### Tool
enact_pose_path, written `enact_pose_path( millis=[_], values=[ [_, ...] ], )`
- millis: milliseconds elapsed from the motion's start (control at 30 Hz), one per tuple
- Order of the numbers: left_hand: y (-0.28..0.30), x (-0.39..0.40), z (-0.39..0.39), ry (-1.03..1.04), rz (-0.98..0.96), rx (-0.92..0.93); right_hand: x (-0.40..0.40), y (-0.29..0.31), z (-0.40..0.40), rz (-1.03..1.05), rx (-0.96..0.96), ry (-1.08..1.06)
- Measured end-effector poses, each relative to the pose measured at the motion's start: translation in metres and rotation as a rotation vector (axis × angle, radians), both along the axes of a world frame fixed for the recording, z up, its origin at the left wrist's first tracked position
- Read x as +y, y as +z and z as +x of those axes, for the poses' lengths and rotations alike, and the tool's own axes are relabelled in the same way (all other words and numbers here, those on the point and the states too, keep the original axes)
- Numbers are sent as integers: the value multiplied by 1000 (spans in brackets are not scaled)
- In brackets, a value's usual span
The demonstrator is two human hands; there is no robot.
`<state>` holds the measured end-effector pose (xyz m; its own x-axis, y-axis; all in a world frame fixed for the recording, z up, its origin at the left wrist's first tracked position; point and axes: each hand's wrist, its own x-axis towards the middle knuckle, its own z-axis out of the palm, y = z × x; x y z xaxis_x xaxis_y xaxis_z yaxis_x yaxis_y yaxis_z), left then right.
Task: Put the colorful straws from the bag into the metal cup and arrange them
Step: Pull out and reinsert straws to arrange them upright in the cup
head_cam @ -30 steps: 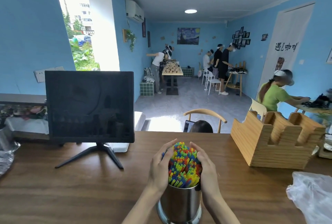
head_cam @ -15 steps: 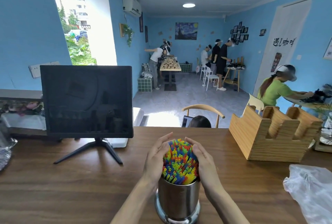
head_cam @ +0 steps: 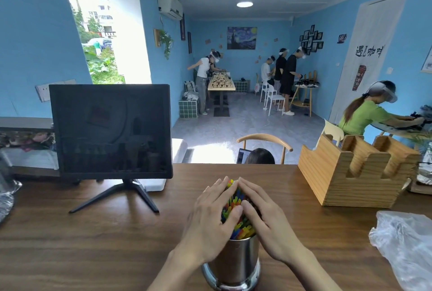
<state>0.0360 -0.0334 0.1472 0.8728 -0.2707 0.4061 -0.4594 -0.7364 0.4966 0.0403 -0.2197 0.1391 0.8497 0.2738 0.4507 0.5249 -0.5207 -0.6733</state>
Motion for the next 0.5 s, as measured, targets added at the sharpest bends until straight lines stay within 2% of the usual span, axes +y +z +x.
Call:
enact_pose_path(
  millis=[133, 233, 400, 500],
  values=[
    [1, 6, 2, -7, 6, 56, -1, 1, 1, 9, 44, 17],
    [6, 7, 2, -56, -64, 94, 0, -1, 1, 106, 93, 59],
    [-5, 9, -7, -104, -537, 21, -7, -14, 0, 405, 229, 119],
    [-22, 5, -13, -86, -924, 124, -10, -21, 6, 473, 337, 105]
  ],
)
